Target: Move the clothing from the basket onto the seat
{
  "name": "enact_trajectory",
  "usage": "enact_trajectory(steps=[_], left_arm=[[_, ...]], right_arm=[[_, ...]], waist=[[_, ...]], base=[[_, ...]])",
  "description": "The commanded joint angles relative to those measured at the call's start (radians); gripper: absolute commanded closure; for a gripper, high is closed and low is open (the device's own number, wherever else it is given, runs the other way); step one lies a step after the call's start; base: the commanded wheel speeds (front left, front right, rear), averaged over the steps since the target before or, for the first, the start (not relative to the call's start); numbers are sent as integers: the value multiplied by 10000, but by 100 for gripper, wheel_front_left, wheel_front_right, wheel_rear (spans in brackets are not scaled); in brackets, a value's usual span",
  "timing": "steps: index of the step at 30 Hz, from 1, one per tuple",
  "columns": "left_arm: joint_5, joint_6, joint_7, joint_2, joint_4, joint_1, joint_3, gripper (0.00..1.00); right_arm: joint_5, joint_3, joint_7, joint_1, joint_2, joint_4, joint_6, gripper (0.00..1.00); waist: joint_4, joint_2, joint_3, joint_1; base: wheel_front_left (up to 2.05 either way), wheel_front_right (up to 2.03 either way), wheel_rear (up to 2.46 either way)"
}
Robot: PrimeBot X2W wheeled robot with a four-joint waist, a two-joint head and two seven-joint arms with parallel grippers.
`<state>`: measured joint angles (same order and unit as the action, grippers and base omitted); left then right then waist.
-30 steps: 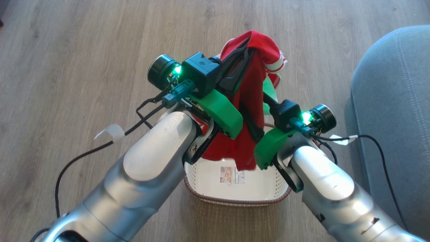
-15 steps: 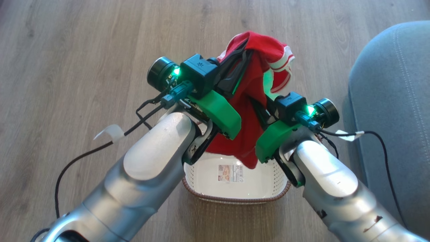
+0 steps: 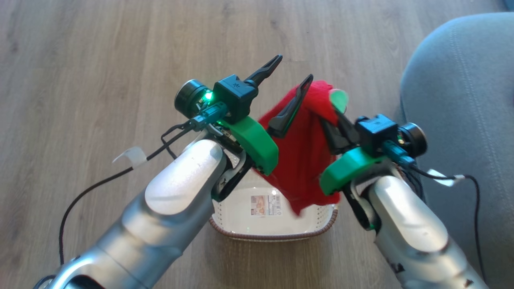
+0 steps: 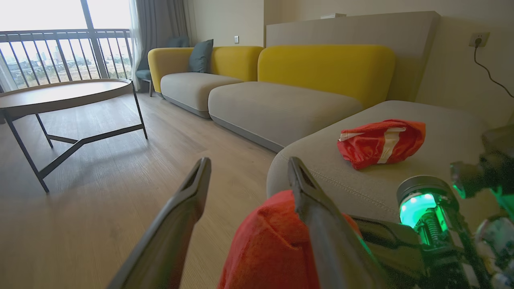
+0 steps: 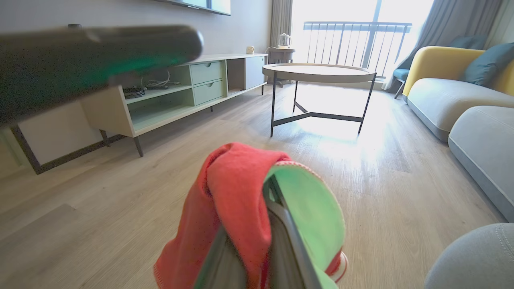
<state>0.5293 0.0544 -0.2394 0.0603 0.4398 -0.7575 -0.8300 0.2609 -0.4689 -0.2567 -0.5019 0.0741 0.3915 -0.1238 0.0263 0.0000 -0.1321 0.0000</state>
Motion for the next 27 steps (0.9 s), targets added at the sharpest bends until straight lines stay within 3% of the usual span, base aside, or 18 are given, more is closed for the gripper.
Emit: enact_trajectory(steps=[1,10,27], left_arm=[[47,84,-91,225,-197,-349,308,0],[101,479,-181,478,208,-119,100,0],[-117,701,-222,570,-299,755,-76,0]], right_arm=[[-89,119,-51,53,-46,-546,-69,100],[-345,1250,-51,820,110,-1872,-69,100],[-254,2044,-51,1925,-76,-3397,-69,100]], waist=[[-142,0,-7,0],[-1235,0,-6,0],[-4273,0,323,0]], base=[[0,0,0],[0,0,0],[0,0,0]])
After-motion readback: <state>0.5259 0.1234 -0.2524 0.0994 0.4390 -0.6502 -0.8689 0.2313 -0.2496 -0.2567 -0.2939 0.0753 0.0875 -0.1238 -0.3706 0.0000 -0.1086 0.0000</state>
